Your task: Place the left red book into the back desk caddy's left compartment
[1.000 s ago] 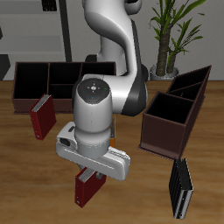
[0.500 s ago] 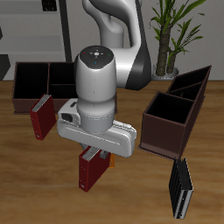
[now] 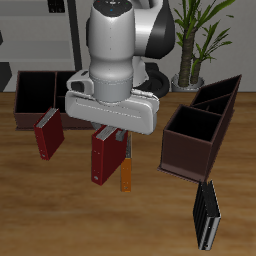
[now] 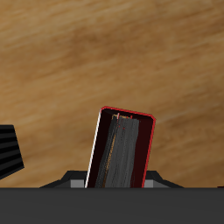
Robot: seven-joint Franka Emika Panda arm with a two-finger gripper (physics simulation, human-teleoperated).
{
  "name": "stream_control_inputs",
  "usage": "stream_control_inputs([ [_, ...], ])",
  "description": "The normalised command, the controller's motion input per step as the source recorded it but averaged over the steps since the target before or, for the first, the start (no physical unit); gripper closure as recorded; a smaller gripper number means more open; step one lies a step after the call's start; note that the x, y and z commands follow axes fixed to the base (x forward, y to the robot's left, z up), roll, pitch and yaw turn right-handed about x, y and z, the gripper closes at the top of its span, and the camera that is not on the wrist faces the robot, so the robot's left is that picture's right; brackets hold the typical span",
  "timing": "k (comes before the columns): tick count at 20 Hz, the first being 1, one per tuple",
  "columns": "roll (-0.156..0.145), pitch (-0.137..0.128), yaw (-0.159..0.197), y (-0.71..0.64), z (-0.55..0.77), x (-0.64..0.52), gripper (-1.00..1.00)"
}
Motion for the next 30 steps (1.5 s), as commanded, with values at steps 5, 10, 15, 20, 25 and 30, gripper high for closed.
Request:
stream_control_inputs([
  [5,0.003,-0.058,0.016,-0.04,0.53,-0.40,1.00],
  [10,0.025,-0.056,0.009,-0.04,0.45,-0.48,1.00],
  [15,0.065,-0.033,0.058,0.03,0.31,-0.58,1.00],
  [20,0.043,-0.019,0.056,0.01,0.11,-0.47,1.00],
  [25,0.050,-0.017,0.051,-0.05,0.04,-0.48,1.00],
  [30,0.011,0.010,0.018,-0.28,-0.10,-0.37,1.00],
])
